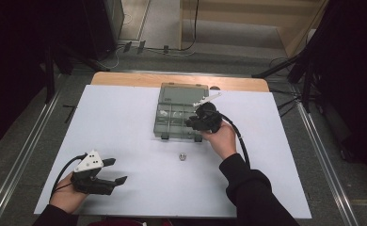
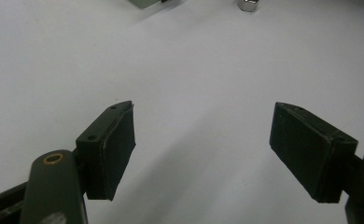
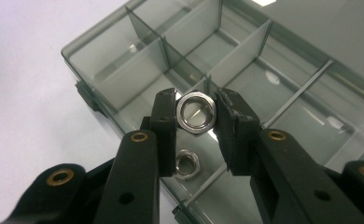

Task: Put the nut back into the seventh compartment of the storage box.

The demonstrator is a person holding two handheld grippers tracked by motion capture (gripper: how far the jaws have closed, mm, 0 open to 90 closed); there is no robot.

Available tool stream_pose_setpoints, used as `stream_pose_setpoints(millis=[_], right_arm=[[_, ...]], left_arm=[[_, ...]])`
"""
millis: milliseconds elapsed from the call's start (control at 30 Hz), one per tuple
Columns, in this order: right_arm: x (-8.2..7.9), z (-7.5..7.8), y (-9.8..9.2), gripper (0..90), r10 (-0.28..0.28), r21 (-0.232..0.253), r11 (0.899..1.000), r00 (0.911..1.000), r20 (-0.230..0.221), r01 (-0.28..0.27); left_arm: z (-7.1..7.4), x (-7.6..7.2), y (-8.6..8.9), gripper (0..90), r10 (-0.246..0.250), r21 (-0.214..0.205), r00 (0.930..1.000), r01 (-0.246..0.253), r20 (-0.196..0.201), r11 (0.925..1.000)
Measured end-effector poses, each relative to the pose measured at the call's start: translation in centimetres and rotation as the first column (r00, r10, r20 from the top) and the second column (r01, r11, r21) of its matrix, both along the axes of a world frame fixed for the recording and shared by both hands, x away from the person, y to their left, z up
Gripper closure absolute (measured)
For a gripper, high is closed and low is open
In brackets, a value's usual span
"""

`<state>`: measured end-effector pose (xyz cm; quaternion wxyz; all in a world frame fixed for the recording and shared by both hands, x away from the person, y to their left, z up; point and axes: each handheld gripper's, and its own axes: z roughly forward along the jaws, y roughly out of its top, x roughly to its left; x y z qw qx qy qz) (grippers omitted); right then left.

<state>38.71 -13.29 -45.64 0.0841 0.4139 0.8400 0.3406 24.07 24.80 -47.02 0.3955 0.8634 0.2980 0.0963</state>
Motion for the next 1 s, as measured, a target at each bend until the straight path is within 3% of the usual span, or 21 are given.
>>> stream_pose_setpoints(millis=[133,233,300,333,733,933,1000], right_arm=[[0.1,-0.4,0.0,70.8,-0.007,-0.006,1.000,0.9999,-0.011,0.007],[0.2,-0.5,0.0,55.6,-0.001,0.016,1.000,0.9997,-0.023,0.001],[0.2,-0.5,0.0,52.5,0.001,0.028,1.000,0.9998,-0.020,0.000],[0.1,-0.4,-0.1,46.1,0.005,0.037,0.999,1.0000,-0.007,-0.005],[-2.1,1.5,-0.2,38.4,0.059,0.091,0.994,0.9981,0.015,-0.060],[-3.8,2.0,-0.2,32.9,0.095,0.094,0.990,0.9921,0.083,-0.102],[-4.3,2.1,-0.1,33.8,0.100,0.084,0.991,0.9914,0.085,-0.107]], left_arm=[[0.0,0.0,0.0,22.7,-0.004,0.001,1.0000,0.004,-0.001,1.0000],[0.0,-0.1,0.0,22.7,-0.005,0.000,1.0000,0.005,0.000,1.0000],[0.1,-0.1,0.0,22.7,-0.004,-0.002,1.0000,0.004,0.000,1.0000],[0.1,-0.2,0.0,22.7,-0.005,0.002,1.0000,0.005,0.004,1.0000],[0.2,-0.3,-0.1,22.7,-0.013,0.010,0.9999,0.013,0.001,0.9999],[0.2,-0.2,0.0,22.7,-0.012,0.004,0.9999,0.012,0.002,0.9999],[0.3,-0.2,0.0,22.7,-0.012,0.003,0.9999,0.012,0.001,0.9999]])
